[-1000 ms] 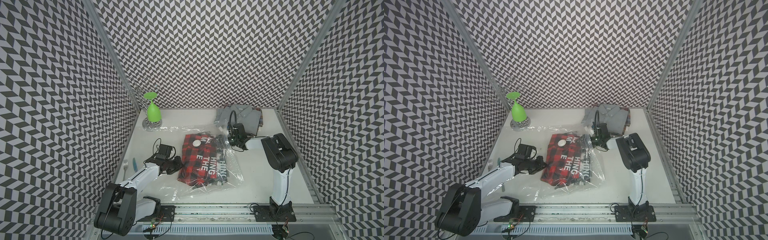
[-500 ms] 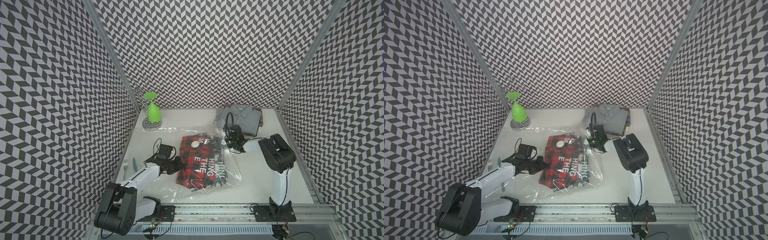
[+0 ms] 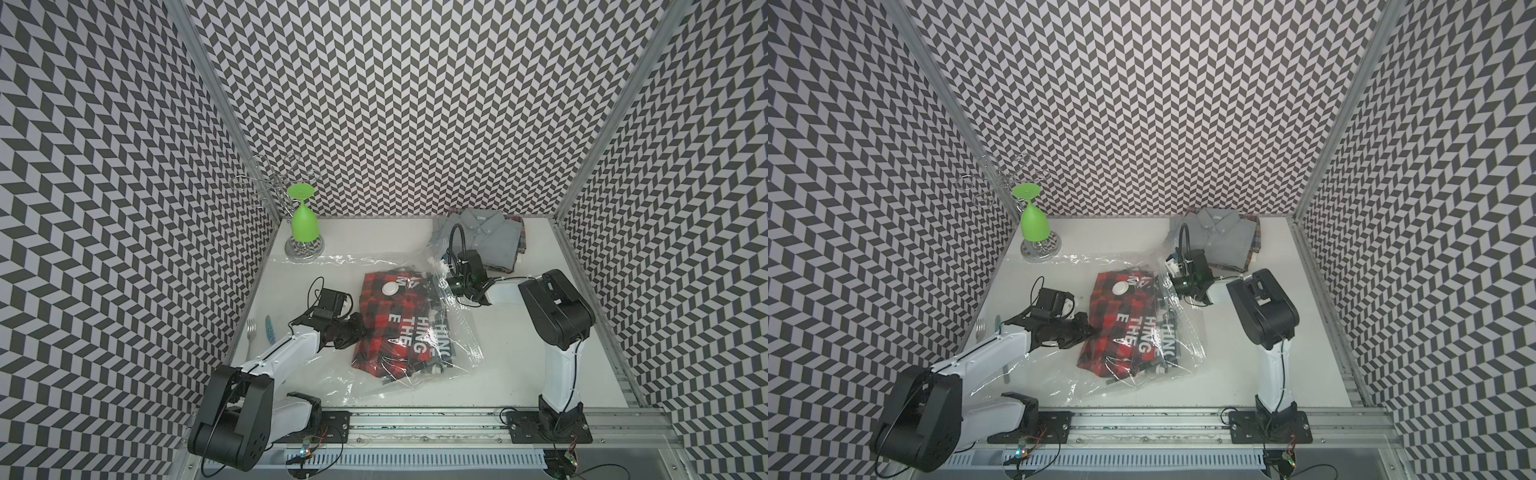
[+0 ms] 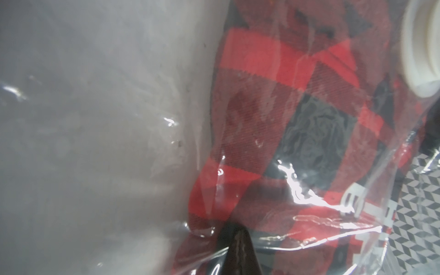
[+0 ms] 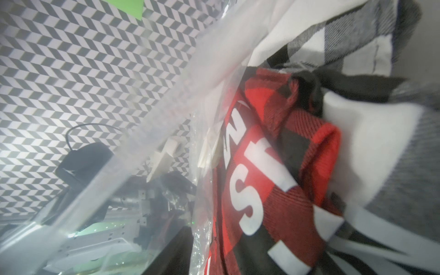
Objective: Take the shirt out of the vacuum bag
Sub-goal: Take out the shirt from the vacuum bag.
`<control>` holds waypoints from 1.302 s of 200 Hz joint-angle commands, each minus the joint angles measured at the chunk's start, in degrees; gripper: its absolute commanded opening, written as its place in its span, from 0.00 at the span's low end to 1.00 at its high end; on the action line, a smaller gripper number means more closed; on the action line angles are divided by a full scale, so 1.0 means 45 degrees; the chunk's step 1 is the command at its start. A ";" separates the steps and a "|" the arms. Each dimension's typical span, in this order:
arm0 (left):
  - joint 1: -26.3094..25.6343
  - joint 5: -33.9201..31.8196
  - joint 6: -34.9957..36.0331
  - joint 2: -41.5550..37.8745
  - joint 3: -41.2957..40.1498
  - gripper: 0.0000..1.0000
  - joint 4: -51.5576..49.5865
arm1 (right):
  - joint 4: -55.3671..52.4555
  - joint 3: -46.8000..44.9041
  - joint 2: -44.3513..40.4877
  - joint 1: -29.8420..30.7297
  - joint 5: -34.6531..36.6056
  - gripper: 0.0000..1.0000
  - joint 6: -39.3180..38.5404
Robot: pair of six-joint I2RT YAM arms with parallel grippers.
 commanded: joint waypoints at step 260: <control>0.0609 -0.1476 -0.0326 -0.0577 0.1426 0.55 -0.0933 | -0.0353 -0.1090 -0.2932 0.0208 -0.1192 0.00 0.1251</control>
